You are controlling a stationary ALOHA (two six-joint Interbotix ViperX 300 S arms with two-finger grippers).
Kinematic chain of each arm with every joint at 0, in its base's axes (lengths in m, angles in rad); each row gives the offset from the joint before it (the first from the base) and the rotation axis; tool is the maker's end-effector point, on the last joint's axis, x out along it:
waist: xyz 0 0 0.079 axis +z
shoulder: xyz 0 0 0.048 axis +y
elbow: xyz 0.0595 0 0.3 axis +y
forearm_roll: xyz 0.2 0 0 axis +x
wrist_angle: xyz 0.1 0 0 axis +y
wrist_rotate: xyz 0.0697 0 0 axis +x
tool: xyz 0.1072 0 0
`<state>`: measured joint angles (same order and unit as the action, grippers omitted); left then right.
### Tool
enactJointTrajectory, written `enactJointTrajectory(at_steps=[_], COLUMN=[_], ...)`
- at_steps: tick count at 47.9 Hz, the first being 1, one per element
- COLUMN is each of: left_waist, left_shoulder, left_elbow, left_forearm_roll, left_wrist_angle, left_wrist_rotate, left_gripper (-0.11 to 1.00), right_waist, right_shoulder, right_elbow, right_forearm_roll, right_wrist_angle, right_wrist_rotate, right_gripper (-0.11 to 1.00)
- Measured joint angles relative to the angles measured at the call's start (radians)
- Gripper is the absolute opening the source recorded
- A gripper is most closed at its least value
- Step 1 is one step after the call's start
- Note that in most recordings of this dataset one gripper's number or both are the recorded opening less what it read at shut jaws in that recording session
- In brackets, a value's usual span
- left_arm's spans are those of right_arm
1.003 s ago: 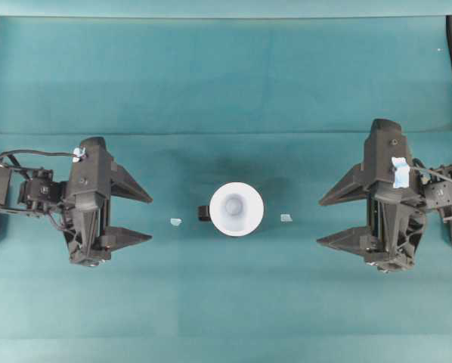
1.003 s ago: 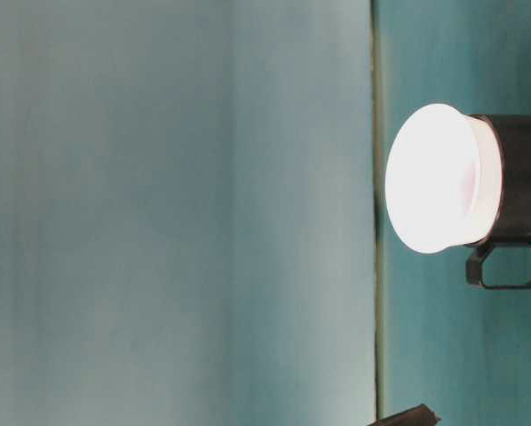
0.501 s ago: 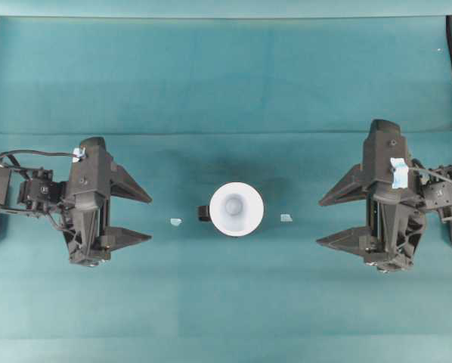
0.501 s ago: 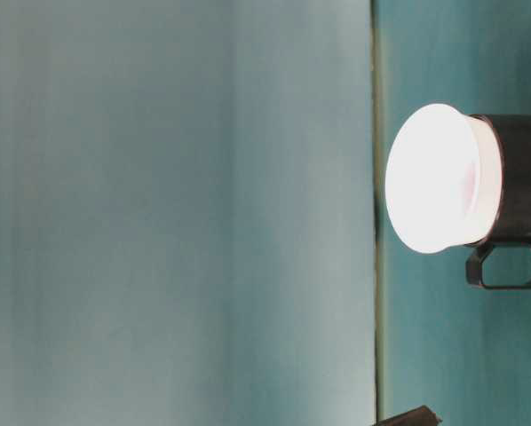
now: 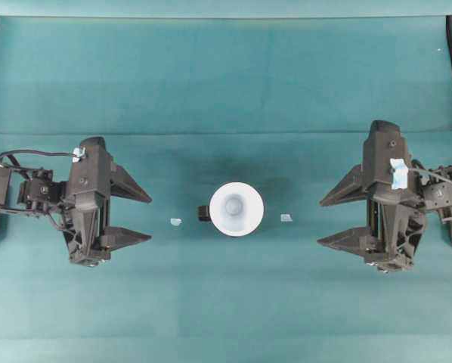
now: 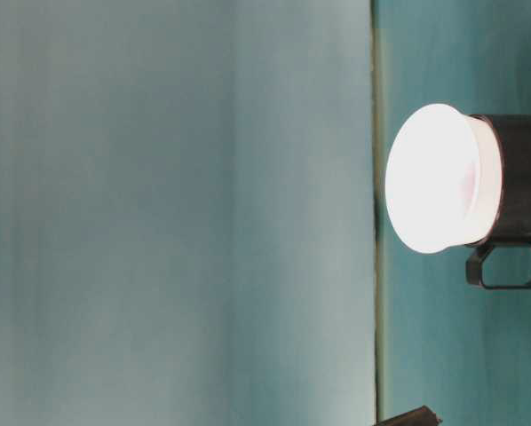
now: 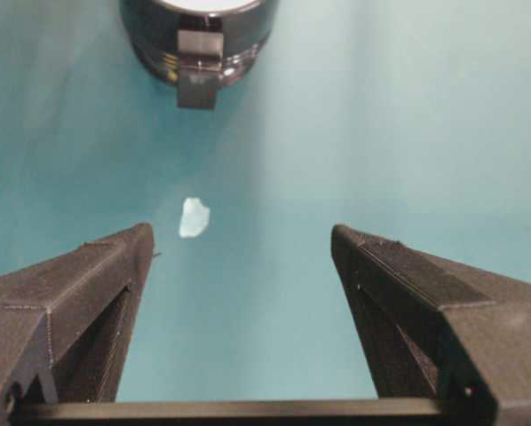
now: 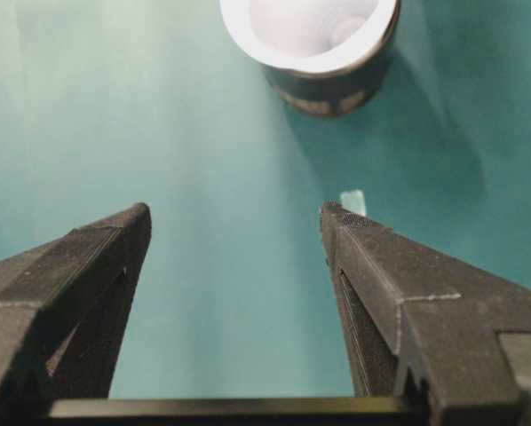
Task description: Put the paper cup into the moved cup holder.
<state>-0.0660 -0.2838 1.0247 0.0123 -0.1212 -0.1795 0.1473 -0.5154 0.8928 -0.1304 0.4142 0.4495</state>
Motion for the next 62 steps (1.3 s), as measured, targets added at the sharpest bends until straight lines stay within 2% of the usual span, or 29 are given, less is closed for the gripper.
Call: enactJointTrajectory(at_steps=[62], left_waist=[0.000], left_shoulder=[0.006], left_elbow=[0.000], left_forearm_roll=[0.000], left_wrist_angle=[0.000], left_wrist_rotate=[-0.008], left_gripper=[0.85], right_waist=[-0.014], right_shoulder=[0.002], right_elbow=[0.002], right_forearm_roll=[-0.002], right_wrist_angle=[-0.009], right_wrist_rotate=[0.000], right_gripper=[0.66])
